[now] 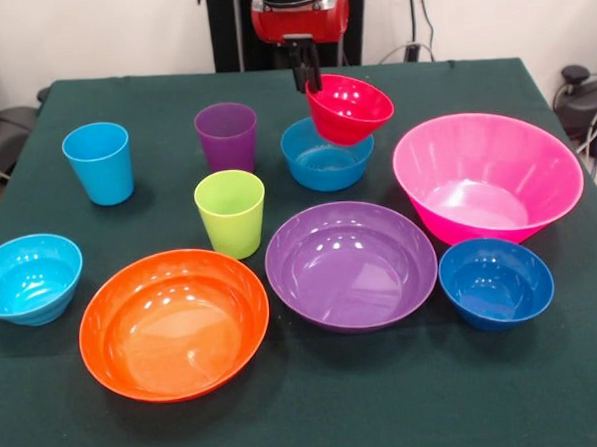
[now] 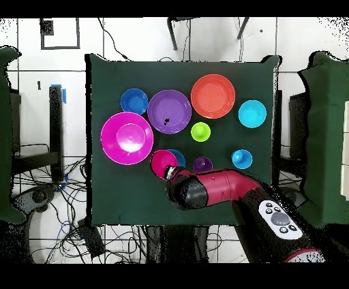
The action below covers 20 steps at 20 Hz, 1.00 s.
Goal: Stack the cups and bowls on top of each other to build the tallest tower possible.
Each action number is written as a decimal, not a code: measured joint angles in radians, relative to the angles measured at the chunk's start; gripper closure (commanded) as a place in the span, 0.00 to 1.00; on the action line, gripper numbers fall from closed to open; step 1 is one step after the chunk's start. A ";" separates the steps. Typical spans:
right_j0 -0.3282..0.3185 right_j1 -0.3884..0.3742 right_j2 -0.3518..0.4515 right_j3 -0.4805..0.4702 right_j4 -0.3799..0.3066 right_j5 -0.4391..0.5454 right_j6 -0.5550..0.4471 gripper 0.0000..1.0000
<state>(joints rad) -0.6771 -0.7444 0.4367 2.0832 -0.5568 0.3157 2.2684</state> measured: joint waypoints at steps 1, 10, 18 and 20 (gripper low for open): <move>0.000 0.000 0.000 0.000 -0.004 0.000 0.000 1.00; -0.004 0.000 0.002 0.000 -0.030 0.000 0.000 1.00; -0.008 0.010 0.002 0.000 -0.060 0.000 0.000 1.00; -0.008 0.010 0.002 0.000 -0.066 0.000 0.000 1.00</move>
<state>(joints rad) -0.6851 -0.7339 0.4384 2.0831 -0.6232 0.3157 2.2684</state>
